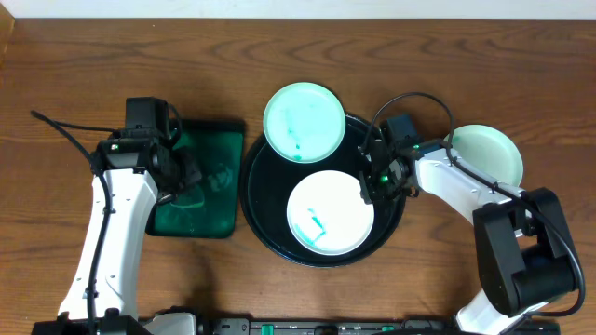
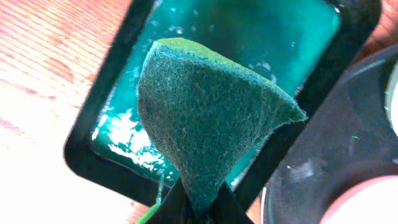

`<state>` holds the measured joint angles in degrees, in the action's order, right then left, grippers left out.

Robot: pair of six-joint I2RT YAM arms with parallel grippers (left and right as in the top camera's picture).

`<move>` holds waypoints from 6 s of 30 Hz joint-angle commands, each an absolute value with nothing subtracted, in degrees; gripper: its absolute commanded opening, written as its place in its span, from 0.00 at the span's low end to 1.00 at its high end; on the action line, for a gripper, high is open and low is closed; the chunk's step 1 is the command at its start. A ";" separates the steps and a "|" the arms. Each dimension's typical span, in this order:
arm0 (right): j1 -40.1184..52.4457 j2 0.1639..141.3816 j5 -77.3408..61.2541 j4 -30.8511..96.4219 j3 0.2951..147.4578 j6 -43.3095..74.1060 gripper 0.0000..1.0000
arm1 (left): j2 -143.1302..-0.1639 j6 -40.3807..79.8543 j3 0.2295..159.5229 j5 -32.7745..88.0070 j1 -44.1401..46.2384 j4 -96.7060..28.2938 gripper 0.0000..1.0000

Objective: Clean dirty plates on tray and stack at the side
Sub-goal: 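Grasp the green sponge from the water tray with the left gripper, then bring the sponge onto the white plate with the left gripper, then scrub the white plate with the sponge while right gripper holds its rim, then return the sponge to the water tray with the left gripper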

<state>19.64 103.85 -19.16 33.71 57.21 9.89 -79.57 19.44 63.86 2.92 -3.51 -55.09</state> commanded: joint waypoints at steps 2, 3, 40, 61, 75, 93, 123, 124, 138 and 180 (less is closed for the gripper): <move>19.25 105.36 -8.29 31.88 57.36 18.83 0.01 | -79.00 18.90 64.95 4.95 -1.96 -54.59 0.07; 19.27 105.34 -8.43 32.01 57.36 18.85 0.01 | -79.05 18.90 64.95 4.95 -1.23 -54.41 0.07; 22.74 100.86 -3.64 35.53 57.32 19.94 0.01 | -103.66 42.44 64.58 20.25 36.91 -22.87 0.07; 22.72 100.84 -3.27 35.57 57.34 20.80 0.01 | -108.42 37.93 67.46 3.66 32.21 -33.41 0.07; 22.72 100.84 -3.27 35.48 57.34 20.78 0.01 | -117.78 33.91 67.48 37.34 34.87 -18.17 0.07; 22.72 100.84 -3.25 35.53 57.34 20.78 0.01 | -117.75 30.65 67.48 47.42 35.73 -26.39 0.07; 22.72 100.84 -2.81 35.33 57.34 20.51 0.01 | -109.60 35.57 68.69 14.85 34.17 -29.36 0.07; 22.72 100.84 -2.81 35.31 57.34 20.51 0.01 | -110.41 35.55 68.69 18.28 34.39 -28.12 0.07; 22.72 100.84 -2.81 35.09 57.34 20.29 0.01 | -115.13 27.66 68.69 38.13 37.45 -21.06 0.07; 22.72 100.82 -1.72 33.15 57.34 15.35 0.01 | -86.17 28.86 62.72 -10.48 4.34 -49.08 0.07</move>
<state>22.68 100.66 -3.60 33.54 57.32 18.41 -81.80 32.18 65.63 -9.72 8.23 -50.24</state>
